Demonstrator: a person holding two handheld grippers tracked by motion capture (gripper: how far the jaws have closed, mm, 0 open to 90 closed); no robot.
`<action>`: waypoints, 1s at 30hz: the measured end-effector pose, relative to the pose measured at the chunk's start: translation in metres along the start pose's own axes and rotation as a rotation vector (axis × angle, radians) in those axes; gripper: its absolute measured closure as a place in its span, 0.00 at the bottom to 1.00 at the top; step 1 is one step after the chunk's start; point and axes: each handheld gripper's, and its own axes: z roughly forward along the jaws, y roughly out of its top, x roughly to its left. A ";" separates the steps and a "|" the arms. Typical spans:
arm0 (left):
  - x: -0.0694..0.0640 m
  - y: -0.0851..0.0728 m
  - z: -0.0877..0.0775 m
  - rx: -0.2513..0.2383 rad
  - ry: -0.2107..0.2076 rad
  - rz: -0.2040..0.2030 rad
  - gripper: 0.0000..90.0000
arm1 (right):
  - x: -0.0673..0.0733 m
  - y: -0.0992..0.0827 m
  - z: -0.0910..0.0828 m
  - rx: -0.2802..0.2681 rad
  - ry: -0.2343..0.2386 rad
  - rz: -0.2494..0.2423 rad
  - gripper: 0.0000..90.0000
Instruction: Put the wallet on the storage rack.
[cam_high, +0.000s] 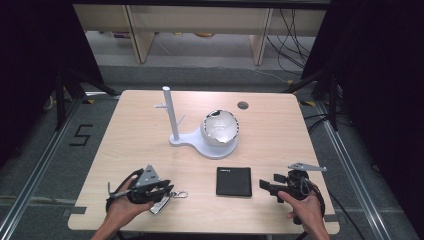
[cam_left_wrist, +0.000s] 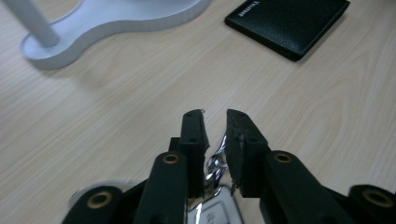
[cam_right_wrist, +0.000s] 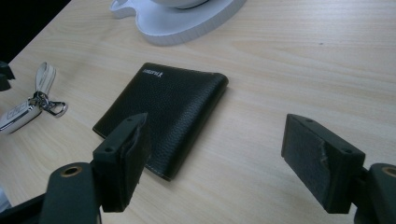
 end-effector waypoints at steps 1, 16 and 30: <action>-0.006 0.008 0.010 0.005 -0.023 0.020 0.91 | 0.001 0.001 0.001 0.005 0.000 0.001 0.28; -0.031 0.056 0.083 0.071 -0.121 0.077 0.98 | 0.003 0.005 0.022 0.059 0.053 0.040 0.35; -0.039 0.066 0.111 0.130 -0.129 0.100 0.98 | 0.005 0.012 0.037 0.090 0.061 0.046 0.35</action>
